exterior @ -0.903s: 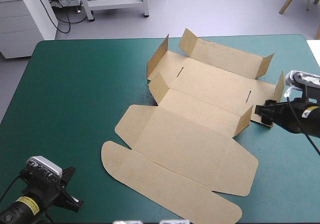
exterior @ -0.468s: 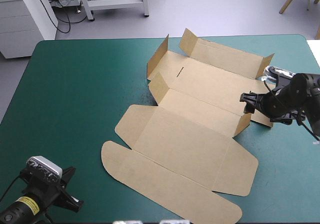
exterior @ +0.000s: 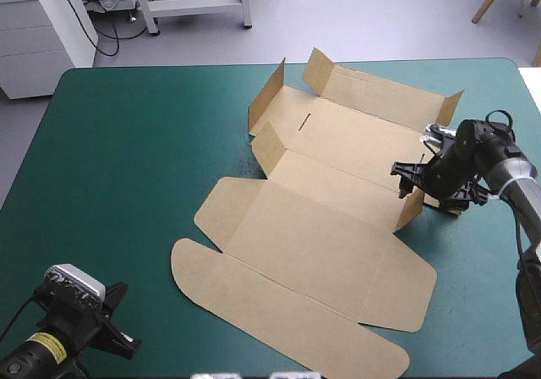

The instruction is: Fold the box

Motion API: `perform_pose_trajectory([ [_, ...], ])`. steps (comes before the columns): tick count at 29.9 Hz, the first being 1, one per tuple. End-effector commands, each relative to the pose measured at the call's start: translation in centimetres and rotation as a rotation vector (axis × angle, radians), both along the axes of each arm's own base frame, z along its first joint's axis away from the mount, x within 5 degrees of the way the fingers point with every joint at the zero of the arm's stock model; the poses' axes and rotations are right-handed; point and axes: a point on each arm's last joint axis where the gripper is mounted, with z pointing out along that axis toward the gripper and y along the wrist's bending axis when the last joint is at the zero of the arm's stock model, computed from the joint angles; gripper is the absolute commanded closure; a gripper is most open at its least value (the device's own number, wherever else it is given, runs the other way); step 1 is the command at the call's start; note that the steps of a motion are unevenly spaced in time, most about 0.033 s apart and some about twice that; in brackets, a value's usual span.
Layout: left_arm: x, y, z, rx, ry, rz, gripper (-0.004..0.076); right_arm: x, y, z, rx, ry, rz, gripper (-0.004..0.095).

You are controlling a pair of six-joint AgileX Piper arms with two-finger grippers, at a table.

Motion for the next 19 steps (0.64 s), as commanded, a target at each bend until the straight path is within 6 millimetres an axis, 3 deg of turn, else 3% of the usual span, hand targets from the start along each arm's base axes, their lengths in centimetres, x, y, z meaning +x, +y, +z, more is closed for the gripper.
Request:
perform_pose_trajectory([
  [1, 0.26, -0.22, 1.26, -0.038, -0.068, -0.010, 0.0734, 0.65, 0.28, 0.98, 0.025, -0.060, 0.010, 0.0304],
  [9, 0.26, -0.22, 1.26, -0.038, -0.068, -0.010, 0.0734, 0.89, 0.53, 0.29, 0.050, -0.035, 0.025, 0.0927],
  [19, 0.26, -0.22, 1.26, -0.038, -0.068, -0.010, 0.0734, 0.77, 0.55, 0.26, 0.045, -0.026, 0.050, 0.0927],
])
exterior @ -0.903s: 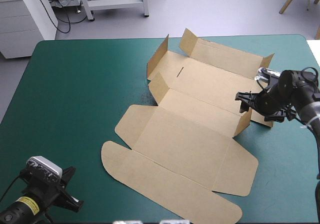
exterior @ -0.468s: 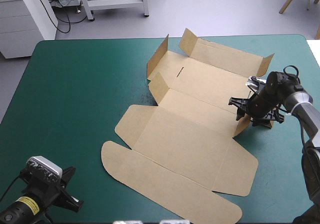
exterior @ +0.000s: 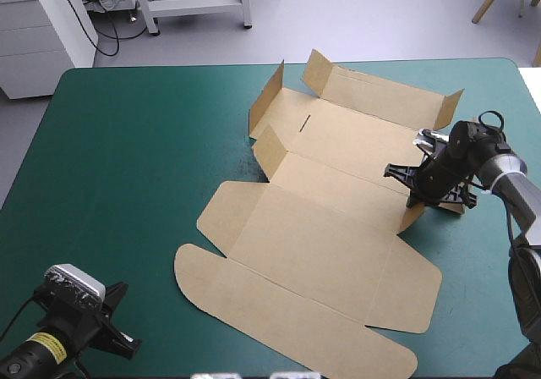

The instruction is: Fold the box

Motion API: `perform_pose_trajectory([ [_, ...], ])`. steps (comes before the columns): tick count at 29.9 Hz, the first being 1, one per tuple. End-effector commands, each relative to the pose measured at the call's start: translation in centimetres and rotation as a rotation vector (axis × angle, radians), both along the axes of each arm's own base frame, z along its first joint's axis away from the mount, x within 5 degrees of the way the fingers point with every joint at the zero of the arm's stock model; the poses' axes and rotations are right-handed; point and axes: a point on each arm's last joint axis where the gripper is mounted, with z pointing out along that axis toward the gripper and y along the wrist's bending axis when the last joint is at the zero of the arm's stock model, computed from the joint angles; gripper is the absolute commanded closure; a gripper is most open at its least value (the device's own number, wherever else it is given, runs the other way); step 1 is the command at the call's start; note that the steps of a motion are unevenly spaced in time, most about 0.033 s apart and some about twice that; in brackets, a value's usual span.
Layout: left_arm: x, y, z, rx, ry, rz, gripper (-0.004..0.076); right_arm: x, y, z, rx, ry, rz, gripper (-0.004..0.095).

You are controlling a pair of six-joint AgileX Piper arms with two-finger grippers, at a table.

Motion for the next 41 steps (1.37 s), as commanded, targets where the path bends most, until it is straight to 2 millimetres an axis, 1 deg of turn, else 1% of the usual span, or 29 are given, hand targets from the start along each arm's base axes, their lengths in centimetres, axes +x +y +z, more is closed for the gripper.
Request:
perform_pose_trajectory([
  [1, 0.3, -0.2, 1.3, -0.038, -0.068, -0.010, 0.0734, -0.1, 0.1, 2.1, -0.011, -0.073, 0.059, 0.0927],
  [4, 0.3, -0.2, 1.3, -0.038, -0.068, -0.010, 0.0734, 0.0, 0.1, 2.7, -0.025, -0.082, 0.133, 0.0927],
  [8, 0.3, -0.2, 1.3, -0.038, -0.068, -0.010, 0.0734, 0.4, 0.1, 4.2, -0.046, -0.116, 0.232, 0.0927],
  [12, 0.3, -0.2, 1.3, -0.038, -0.068, -0.010, 0.0734, 1.0, 0.2, 6.1, -0.091, -0.197, 0.391, 0.0927],
  [18, 0.3, -0.2, 1.3, -0.038, -0.068, -0.010, 0.0734, 1.8, 0.1, 8.2, -0.179, -0.318, 0.601, 0.0927],
  [22, 0.3, -0.2, 1.3, -0.038, -0.068, -0.010, 0.0734, 2.8, 0.2, 8.7, -0.208, -0.371, 0.645, 0.0927],
  [25, 0.3, -0.2, 1.3, -0.038, -0.068, -0.010, 0.0734, 3.5, 0.6, 8.5, -0.232, -0.388, 0.710, 0.0927],
  [28, 0.3, -0.2, 1.3, -0.038, -0.068, -0.010, 0.0734, 4.5, 1.6, 8.2, -0.247, -0.407, 0.777, 0.0927],
  [31, 0.3, -0.2, 1.3, -0.039, -0.070, -0.010, 0.0734, 5.9, 3.0, 8.1, -0.269, -0.448, 0.855, 0.0927],
  [34, 0.3, -0.2, 1.3, -0.039, -0.070, -0.010, 0.0734, 7.2, 4.9, 8.4, -0.295, -0.502, 0.945, 0.0927],
  [39, 0.3, -0.2, 1.3, -0.039, -0.070, -0.010, 0.0734, 8.9, 8.5, 9.1, -0.356, -0.605, 1.134, 0.0927],
  [41, 0.3, -0.2, 1.3, -0.039, -0.070, -0.010, 0.0734, 9.6, 9.9, 9.4, -0.377, -0.658, 1.170, 0.0927],
])
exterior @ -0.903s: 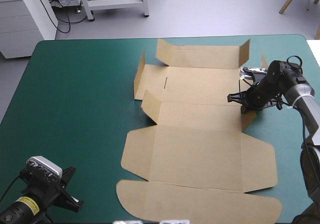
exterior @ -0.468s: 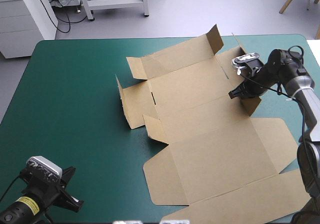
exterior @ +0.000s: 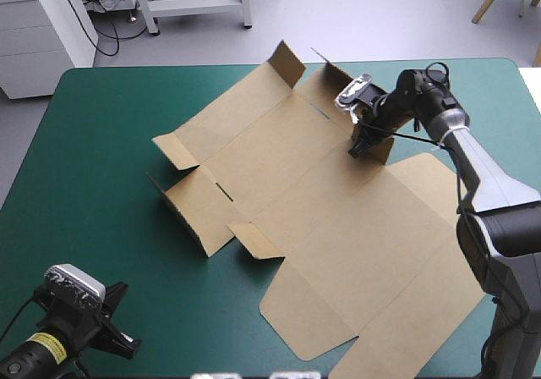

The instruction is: Fold the box

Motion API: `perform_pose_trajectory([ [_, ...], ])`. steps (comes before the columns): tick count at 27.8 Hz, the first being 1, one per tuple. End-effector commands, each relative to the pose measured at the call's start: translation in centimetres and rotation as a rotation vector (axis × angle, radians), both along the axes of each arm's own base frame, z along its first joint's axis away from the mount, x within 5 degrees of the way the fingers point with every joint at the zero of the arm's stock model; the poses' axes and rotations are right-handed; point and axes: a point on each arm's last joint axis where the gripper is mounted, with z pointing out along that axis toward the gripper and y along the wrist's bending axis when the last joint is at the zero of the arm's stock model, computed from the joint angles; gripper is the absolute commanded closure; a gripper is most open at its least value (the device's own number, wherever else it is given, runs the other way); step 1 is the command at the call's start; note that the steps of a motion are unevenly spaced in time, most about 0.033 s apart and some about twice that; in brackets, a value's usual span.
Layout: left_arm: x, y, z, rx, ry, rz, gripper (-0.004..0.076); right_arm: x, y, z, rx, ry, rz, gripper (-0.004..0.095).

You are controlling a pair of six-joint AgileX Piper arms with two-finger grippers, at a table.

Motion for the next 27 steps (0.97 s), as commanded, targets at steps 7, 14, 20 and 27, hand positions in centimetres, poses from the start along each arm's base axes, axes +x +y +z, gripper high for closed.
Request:
perform_pose_trajectory([
  [7, 0.3, -0.2, 1.3, -0.039, -0.070, -0.010, 0.0734, 0.3, 7.0, 4.5, -0.018, -0.290, 0.291, 0.0928],
  [14, 0.3, -0.2, 1.3, -0.047, -0.068, -0.006, 0.0734, -1.4, 11.2, 4.1, -0.167, -0.373, 0.572, 0.0928],
  [20, 0.3, -0.2, 1.3, -0.044, -0.070, -0.008, 0.0734, -2.5, 13.2, 4.1, -0.186, -0.394, 0.641, 0.0928],
  [27, 0.3, -0.2, 1.3, -0.044, -0.070, -0.008, 0.0734, -2.3, 14.0, 4.7, -0.147, -0.480, 0.616, 0.0910],
])
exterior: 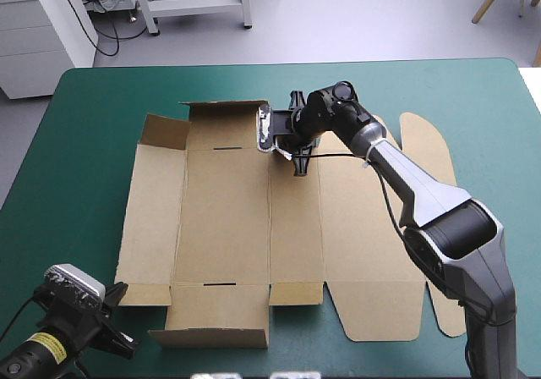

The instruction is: Fold the box

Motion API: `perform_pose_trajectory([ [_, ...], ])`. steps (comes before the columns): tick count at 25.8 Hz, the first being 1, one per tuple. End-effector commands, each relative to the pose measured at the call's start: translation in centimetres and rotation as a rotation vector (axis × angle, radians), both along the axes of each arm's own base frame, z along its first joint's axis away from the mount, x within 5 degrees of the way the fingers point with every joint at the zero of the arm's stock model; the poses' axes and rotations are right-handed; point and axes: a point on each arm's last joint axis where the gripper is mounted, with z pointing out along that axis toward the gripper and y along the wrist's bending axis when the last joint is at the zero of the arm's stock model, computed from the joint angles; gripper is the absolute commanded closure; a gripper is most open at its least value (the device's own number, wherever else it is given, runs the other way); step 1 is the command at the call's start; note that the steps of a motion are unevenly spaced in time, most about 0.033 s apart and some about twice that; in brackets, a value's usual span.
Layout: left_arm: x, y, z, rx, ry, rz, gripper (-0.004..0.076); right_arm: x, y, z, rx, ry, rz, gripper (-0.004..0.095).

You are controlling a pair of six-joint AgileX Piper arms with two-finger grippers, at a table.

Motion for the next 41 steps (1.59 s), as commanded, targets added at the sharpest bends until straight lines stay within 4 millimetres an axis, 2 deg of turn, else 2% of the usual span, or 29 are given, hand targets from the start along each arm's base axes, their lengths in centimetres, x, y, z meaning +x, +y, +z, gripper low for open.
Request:
perform_pose_trajectory([
  [1, 0.3, -0.2, 1.3, -0.043, -0.070, -0.008, 0.0734, -0.4, -0.2, 4.6, 0.099, -0.158, -0.010, 0.0874],
  [2, 0.3, -0.2, 1.3, -0.043, -0.070, -0.008, 0.0734, -0.3, -0.2, 4.6, 0.088, -0.164, -0.009, 0.0813],
  [3, 0.3, -0.2, 1.3, -0.043, -0.070, -0.008, 0.0734, -0.3, -0.3, 4.6, 0.079, -0.169, -0.010, 0.0639],
  [4, 0.3, -0.2, 1.3, -0.043, -0.070, -0.008, 0.0734, -0.3, -0.3, 4.6, 0.076, -0.170, -0.016, 0.0520],
  [5, 0.3, -0.2, 1.3, -0.043, -0.070, -0.008, 0.0734, -0.2, -0.4, 4.6, 0.080, -0.165, -0.034, 0.0313],
  [6, 0.3, -0.2, 1.3, -0.043, -0.070, -0.008, 0.0734, -0.2, -0.5, 4.6, 0.086, -0.158, -0.058, 0.0192],
  [7, 0.3, -0.2, 1.3, -0.043, -0.070, -0.008, 0.0734, -0.1, -0.5, 4.6, 0.092, -0.152, -0.084, 0.0143],
  [8, 0.3, -0.2, 1.3, -0.043, -0.070, -0.008, 0.0734, -0.1, -0.7, 4.6, 0.094, -0.148, -0.108, 0.0141],
  [11, 0.3, -0.2, 1.3, -0.043, -0.070, -0.008, 0.0734, -0.5, -1.3, 5.9, 0.120, -0.159, -0.182, 0.0176],
  [15, 0.3, -0.2, 1.3, -0.043, -0.070, -0.008, 0.0734, -1.6, -2.5, 8.7, 0.154, -0.201, -0.271, 0.0236],
  [18, 0.3, -0.2, 1.3, -0.043, -0.070, -0.008, 0.0734, -2.6, -3.9, 10.8, 0.195, -0.205, -0.410, 0.0342],
  [20, 0.3, -0.2, 1.3, -0.043, -0.070, -0.008, 0.0734, -3.3, -4.8, 11.9, 0.268, -0.175, -0.567, 0.0439],
  [22, 0.3, -0.2, 1.3, -0.043, -0.070, -0.008, 0.0734, -3.9, -6.1, 13.0, 0.338, -0.172, -0.747, 0.0591],
  [26, 0.3, -0.2, 1.3, -0.043, -0.070, -0.008, 0.0734, -5.0, -8.5, 14.1, 0.276, -0.203, -0.964, 0.0921],
  [29, 0.3, -0.2, 1.3, -0.043, -0.070, -0.008, 0.0734, -5.9, -10.1, 14.6, 0.228, -0.199, -1.067, 0.0927],
  [34, 0.3, -0.2, 1.3, -0.042, -0.068, -0.008, 0.0734, -7.1, -12.2, 16.1, 0.384, -0.084, -1.118, 0.0927],
  [38, 0.3, -0.2, 1.3, -0.041, -0.067, -0.008, 0.0734, -7.7, -15.0, 17.2, 0.525, 0.023, -1.172, 0.0927],
  [41, 0.3, -0.1, 2.0, -0.073, -0.045, 0.033, 0.0734, -8.3, -17.4, 18.3, 0.641, 0.090, -1.214, 0.0928],
])
